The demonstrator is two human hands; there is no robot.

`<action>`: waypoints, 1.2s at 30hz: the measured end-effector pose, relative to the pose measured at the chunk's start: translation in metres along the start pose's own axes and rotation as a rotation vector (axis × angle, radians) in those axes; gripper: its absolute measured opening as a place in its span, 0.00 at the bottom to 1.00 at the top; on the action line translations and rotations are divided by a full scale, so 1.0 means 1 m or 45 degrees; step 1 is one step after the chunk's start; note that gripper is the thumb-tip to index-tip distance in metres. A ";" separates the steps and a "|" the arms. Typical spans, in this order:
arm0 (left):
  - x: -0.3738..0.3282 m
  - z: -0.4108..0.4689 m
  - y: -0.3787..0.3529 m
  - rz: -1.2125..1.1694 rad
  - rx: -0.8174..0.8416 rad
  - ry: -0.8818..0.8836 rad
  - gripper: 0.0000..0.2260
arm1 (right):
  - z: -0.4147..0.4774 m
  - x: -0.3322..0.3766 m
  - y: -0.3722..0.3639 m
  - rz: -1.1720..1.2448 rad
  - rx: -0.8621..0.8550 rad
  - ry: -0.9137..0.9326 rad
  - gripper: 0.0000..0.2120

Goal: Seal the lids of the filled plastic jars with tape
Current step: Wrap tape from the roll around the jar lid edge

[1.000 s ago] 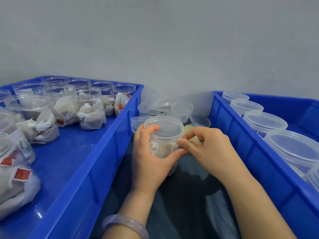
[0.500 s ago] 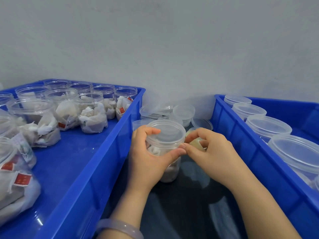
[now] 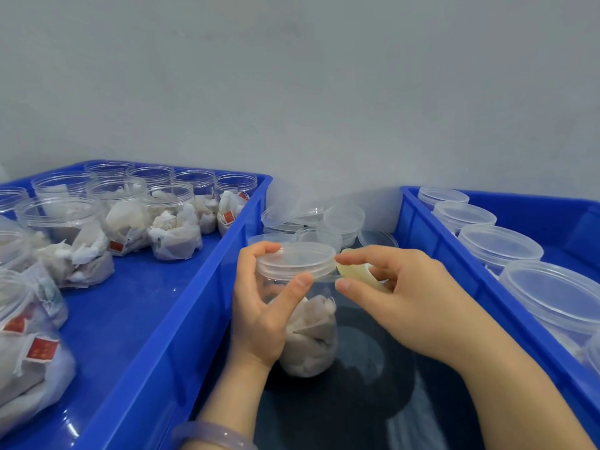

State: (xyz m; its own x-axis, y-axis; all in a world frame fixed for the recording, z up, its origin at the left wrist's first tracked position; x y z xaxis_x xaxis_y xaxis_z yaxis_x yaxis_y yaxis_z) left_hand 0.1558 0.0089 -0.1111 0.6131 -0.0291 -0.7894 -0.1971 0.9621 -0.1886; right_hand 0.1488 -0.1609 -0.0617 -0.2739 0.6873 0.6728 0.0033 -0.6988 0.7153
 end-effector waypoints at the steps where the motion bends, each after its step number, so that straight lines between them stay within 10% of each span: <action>1: 0.001 0.000 -0.001 -0.035 0.021 0.016 0.22 | -0.001 0.000 0.003 -0.002 -0.035 -0.006 0.19; 12: 0.006 -0.001 -0.019 -0.358 0.236 0.281 0.26 | 0.000 -0.008 0.015 0.109 -0.061 -0.133 0.34; 20: 0.003 -0.004 -0.033 -0.027 0.264 0.292 0.32 | -0.007 -0.010 0.011 -0.021 0.153 -0.241 0.49; 36: 0.010 -0.007 -0.021 -0.258 0.373 0.427 0.41 | -0.016 -0.002 0.011 0.104 0.307 -0.191 0.16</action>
State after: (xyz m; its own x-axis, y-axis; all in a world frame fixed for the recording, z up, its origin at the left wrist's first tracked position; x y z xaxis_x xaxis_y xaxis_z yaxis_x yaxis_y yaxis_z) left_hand 0.1608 -0.0140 -0.1196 0.3275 -0.2630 -0.9075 0.1535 0.9625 -0.2235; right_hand 0.1341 -0.1732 -0.0581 -0.1184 0.6648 0.7376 0.2530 -0.6981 0.6698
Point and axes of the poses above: each hand's wrist, its own z-axis towards the middle knuckle, its own y-axis out of the back of the hand, x = y × z, the point moved 7 cm from there along z, towards the middle knuckle, and after that the axes turned 3 degrees about -y, right-handed, at the moved point
